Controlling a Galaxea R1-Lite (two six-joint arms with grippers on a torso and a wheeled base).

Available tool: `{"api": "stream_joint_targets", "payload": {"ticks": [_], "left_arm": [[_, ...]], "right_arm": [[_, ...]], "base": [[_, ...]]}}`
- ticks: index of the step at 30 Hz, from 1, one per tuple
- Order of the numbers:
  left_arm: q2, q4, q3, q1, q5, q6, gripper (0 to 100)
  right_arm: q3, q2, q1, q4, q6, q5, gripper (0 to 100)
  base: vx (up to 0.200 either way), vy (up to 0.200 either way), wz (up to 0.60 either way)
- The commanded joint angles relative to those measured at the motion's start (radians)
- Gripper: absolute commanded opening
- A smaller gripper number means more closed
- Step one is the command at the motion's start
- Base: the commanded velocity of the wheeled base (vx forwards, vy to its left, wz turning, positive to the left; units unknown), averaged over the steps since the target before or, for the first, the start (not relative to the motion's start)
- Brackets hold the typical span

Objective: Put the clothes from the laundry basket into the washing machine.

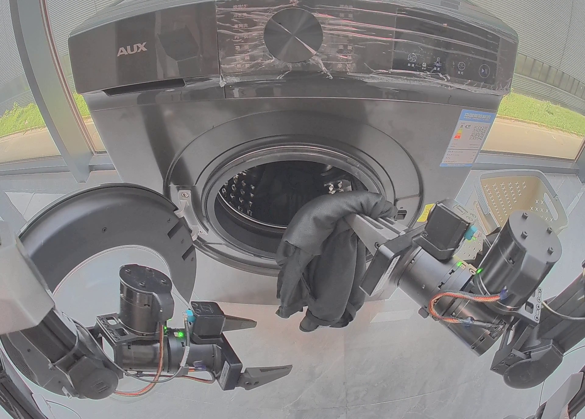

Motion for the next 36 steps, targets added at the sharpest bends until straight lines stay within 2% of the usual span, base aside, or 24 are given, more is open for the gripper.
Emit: {"api": "stream_joint_targets", "payload": {"ticks": [1,2,4,5,6,11,18,21,26,29,35,36], "left_arm": [[0.127,-0.058,-0.03,-0.009,0.015,-0.009,100],[0.147,-0.084,-0.036,-0.009,0.035,-0.015,100],[0.15,-0.089,-0.038,-0.009,0.039,-0.017,100],[0.198,-0.166,-0.062,-0.006,0.099,-0.037,100],[0.211,-0.196,-0.072,-0.005,0.118,-0.048,100],[0.25,-0.267,-0.116,0.006,0.164,-0.078,100],[0.268,-0.29,-0.179,0.006,0.237,-0.083,100],[0.29,-0.325,-0.208,0.009,0.271,-0.097,100],[0.294,-0.347,-0.216,0.012,0.296,-0.098,100],[0.293,-0.364,-0.213,0.006,0.282,-0.098,100],[0.311,-0.39,-0.219,-0.006,0.285,-0.098,100],[0.313,-0.396,-0.22,-0.006,0.285,-0.098,0]], "right_arm": [[-0.013,0.024,0.004,-0.018,0.0,-0.002,0],[-0.015,0.024,0.005,-0.018,0.0,-0.002,0],[-0.013,0.024,0.005,-0.018,0.0,-0.002,0],[-0.013,0.022,0.01,-0.018,0.0,-0.003,0],[-0.013,0.021,0.011,-0.018,0.0,-0.005,0],[-0.008,0.019,0.021,-0.018,0.0,-0.006,0],[-0.008,0.021,0.027,-0.019,0.0,-0.01,0],[-0.004,0.018,0.028,-0.019,0.0,-0.01,0],[-0.001,0.016,0.027,-0.019,0.0,-0.011,0],[-0.001,0.018,0.033,-0.019,0.0,-0.011,0],[-0.001,0.019,0.034,-0.019,0.0,-0.011,0],[0.001,0.019,0.034,-0.019,0.0,-0.011,0]], "base": [[0.0,0.0,0.0],[0.0,0.0,0.0],[0.0,0.0,0.0],[0.0,0.0,0.0],[0.0,0.0,0.0],[0.0,0.0,0.0],[0.0,0.0,0.0],[0.0,0.0,0.0],[0.0,0.0,0.0],[0.0,0.0,0.0],[0.0,0.0,0.0],[0.0,0.0,0.0]]}}
